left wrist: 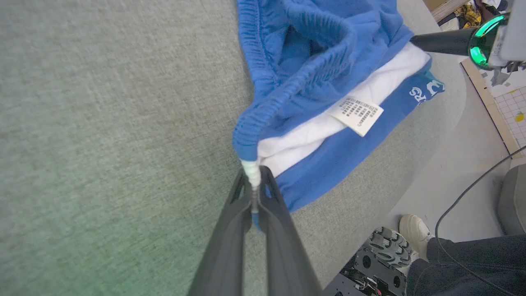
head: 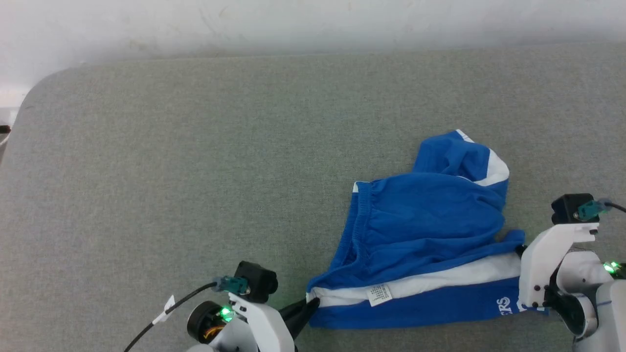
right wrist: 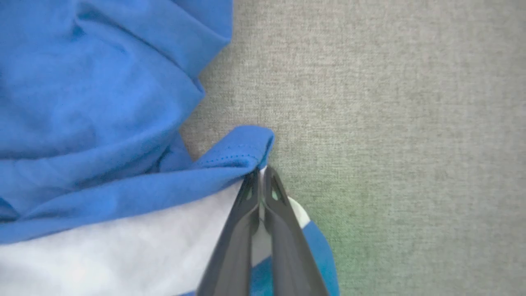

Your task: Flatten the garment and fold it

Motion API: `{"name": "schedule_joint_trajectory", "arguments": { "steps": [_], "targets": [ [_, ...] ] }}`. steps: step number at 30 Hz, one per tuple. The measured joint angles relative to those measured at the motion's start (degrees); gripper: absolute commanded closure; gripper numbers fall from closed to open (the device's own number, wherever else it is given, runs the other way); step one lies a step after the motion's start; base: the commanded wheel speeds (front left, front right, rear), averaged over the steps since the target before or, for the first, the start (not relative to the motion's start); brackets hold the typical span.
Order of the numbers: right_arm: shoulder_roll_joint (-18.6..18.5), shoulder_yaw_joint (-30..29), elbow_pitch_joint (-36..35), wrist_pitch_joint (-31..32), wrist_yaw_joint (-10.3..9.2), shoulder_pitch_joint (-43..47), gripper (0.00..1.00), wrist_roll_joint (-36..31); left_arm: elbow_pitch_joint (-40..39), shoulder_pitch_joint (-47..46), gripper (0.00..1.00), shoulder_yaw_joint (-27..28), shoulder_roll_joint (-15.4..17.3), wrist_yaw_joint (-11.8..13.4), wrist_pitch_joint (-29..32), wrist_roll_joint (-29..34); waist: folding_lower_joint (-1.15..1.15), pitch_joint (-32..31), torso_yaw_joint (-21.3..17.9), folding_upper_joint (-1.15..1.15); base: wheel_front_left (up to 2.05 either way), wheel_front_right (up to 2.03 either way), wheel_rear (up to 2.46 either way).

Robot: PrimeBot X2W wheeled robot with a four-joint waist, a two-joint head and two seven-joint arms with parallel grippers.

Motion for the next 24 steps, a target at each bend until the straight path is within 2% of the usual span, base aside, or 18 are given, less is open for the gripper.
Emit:
{"name": "schedule_joint_trajectory", "arguments": {
  "steps": [4,8,14,19,21,24],
  "targets": [
    [-0.2,0.1,-3.3,-2.3,0.0,2.2,1.0,0.2,-0.2,0.0,1.0,0.5,0.0,0.0,-2.4,0.1,0.0,-0.7,-0.1,0.0,0.0,0.0,0.0],
    [0.0,0.2,-10.6,-2.8,0.0,4.5,1.0,1.7,-1.9,0.0,1.0,2.8,-0.3,0.2,-6.6,0.0,0.0,-1.7,-0.3,0.0,0.0,0.0,0.0],
    [-0.9,0.1,-24.6,1.1,0.0,5.0,1.0,3.7,-8.8,-1.4,1.0,9.9,-2.8,-0.1,-10.8,-8.6,-0.01,-2.4,-1.1,0.0,0.0,0.0,0.0],
    [-3.3,1.3,-29.8,6.0,0.0,-2.9,1.0,5.5,-12.9,-9.2,1.0,15.0,-2.3,-0.5,-7.3,-15.1,-0.01,-1.0,-1.9,0.0,0.0,0.0,0.0],
    [-4.4,2.0,-29.4,7.0,0.0,-7.9,1.0,5.8,-13.2,-13.9,1.0,17.2,-2.2,-0.4,-5.6,-17.2,0.0,0.1,-2.1,0.0,0.0,0.0,0.0],
    [-5.6,3.6,-26.0,7.3,0.0,-17.0,1.0,5.8,-11.7,-22.1,1.0,20.8,-2.2,1.7,-4.0,-19.4,0.0,2.0,-2.4,0.0,0.0,0.0,0.0]
  ]
}}
